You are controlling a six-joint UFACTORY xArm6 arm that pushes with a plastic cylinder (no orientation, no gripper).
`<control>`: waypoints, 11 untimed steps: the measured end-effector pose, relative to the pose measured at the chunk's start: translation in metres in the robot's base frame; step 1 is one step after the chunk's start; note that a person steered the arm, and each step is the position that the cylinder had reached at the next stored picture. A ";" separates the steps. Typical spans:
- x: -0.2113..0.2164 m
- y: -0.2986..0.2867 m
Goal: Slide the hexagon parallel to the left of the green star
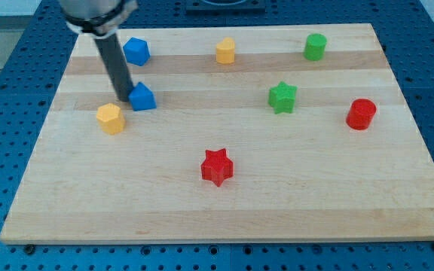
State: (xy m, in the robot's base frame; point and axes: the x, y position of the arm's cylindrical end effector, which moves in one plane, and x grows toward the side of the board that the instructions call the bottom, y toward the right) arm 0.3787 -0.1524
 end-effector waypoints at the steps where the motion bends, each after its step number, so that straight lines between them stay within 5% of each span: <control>1: 0.003 0.072; 2: 0.043 0.125; 4: 0.049 0.107; 7: 0.074 -0.082; 11: 0.036 0.054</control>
